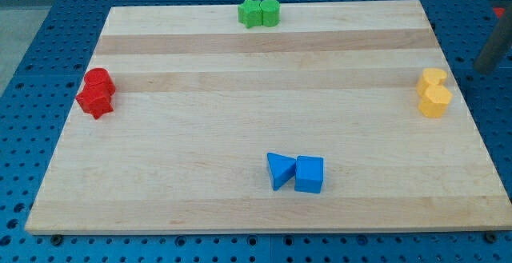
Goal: Move the yellow hexagon to the bottom left of the yellow heart
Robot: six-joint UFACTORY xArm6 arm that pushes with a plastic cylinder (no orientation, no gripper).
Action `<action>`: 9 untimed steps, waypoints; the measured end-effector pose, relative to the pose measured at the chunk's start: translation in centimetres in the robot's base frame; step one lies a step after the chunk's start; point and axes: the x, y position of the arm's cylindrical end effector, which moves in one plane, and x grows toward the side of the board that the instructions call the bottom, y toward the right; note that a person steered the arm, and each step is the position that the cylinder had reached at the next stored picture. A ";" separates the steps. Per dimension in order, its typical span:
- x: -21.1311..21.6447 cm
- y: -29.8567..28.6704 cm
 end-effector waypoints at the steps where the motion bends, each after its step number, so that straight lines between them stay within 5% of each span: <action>1: 3.7 0.0; 7: 6.3 -17.1; 9: 3.3 -17.2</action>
